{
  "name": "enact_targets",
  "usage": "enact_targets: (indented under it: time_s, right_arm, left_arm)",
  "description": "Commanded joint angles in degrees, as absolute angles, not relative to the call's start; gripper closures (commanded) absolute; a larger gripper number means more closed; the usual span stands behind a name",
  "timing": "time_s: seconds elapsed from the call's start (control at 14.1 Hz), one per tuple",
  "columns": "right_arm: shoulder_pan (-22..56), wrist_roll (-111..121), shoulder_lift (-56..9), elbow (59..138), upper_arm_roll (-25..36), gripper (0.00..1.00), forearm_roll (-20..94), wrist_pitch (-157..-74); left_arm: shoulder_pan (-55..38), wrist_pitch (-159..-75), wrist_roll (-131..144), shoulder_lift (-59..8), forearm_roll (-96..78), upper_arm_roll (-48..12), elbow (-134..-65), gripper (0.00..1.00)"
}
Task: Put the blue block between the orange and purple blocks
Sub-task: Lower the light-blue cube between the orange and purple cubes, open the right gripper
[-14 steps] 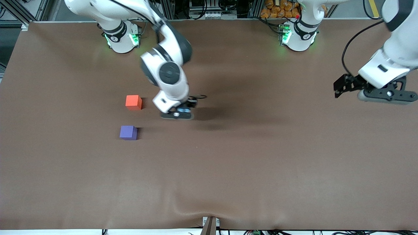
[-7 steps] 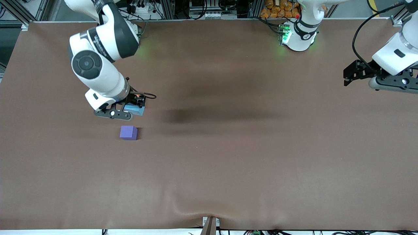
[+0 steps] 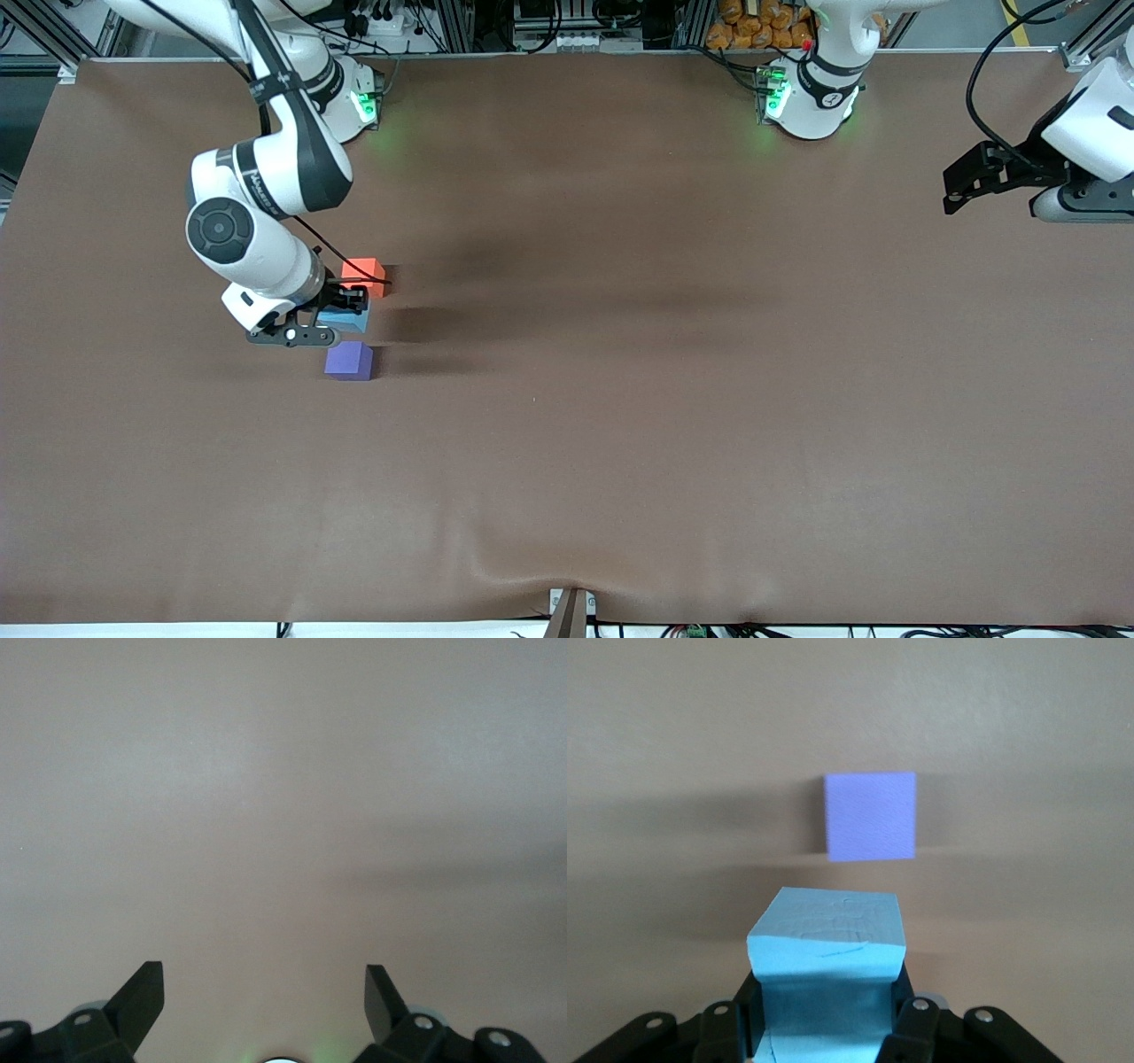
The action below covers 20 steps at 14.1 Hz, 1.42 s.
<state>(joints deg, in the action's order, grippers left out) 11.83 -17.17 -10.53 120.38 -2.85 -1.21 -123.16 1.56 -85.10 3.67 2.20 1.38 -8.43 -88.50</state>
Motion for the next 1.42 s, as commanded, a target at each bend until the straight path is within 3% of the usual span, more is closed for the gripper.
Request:
enact_targets:
  time_s: [0.0, 1.35]
  right_arm:
    - [8.4, -15.4, -9.1, 125.9, -4.0, 1.0, -2.1, -128.4]
    - [8.8, -11.3, -16.8, 130.7, -4.4, 1.0, 0.4, -141.9]
  left_arm:
    - [2.2, -83.6, 4.4, 1.7, 0.4, -8.4, -87.0, 0.0]
    - [2.3, -84.1, 5.2, -1.8, 0.3, -8.3, -87.1, 0.0]
